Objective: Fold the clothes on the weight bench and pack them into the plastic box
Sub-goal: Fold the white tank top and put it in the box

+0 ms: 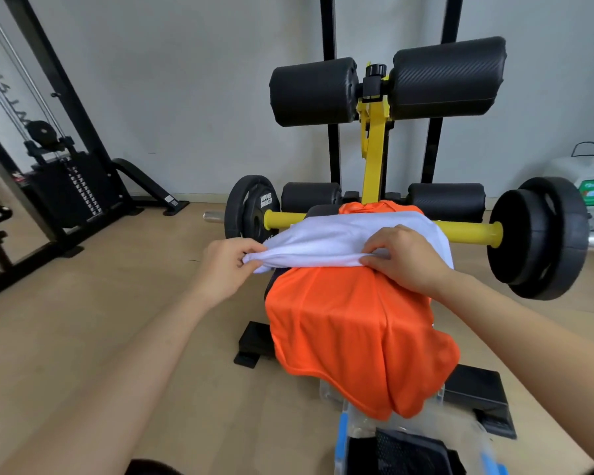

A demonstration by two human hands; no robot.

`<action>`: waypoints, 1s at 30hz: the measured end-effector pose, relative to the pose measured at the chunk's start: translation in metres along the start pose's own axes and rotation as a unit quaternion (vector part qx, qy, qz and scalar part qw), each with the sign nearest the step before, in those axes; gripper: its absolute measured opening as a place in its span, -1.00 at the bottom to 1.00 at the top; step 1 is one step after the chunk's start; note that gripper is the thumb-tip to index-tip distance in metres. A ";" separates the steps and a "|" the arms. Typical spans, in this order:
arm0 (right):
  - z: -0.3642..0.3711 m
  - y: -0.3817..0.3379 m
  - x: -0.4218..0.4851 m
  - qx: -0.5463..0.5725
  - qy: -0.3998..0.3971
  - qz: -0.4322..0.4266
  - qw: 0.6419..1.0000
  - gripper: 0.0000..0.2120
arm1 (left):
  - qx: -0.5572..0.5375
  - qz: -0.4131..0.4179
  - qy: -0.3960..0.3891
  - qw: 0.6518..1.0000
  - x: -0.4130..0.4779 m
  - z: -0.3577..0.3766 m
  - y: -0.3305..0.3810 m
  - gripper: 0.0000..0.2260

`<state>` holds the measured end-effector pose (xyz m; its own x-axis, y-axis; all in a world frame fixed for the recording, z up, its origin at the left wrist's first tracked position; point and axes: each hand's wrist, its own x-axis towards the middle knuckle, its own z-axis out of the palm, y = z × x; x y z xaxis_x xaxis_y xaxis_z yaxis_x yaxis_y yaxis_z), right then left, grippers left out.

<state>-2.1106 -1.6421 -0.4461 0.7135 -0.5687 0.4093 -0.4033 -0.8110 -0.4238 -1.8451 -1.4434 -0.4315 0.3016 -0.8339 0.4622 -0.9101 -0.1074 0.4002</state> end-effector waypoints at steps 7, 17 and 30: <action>-0.002 -0.006 0.001 -0.015 -0.008 0.010 1.000 -0.93 | -0.021 -0.152 0.090 0.984 -0.006 -0.008 -0.019 -0.70; 0.001 -0.006 0.002 -0.010 -0.015 0.008 1.000 -0.90 | 0.051 -0.047 -0.067 0.995 -0.007 0.007 -0.015 -0.68; -0.001 -0.006 0.001 -0.001 -0.016 0.009 1.000 -0.93 | -0.158 -0.165 0.020 0.973 0.004 -0.004 0.016 -0.76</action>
<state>-2.1079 -1.6378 -0.4420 0.7248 -0.5781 0.3749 -0.4170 -0.8012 -0.4292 -1.8573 -1.4468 -0.4201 0.5790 -0.7603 0.2946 -0.6313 -0.1895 0.7520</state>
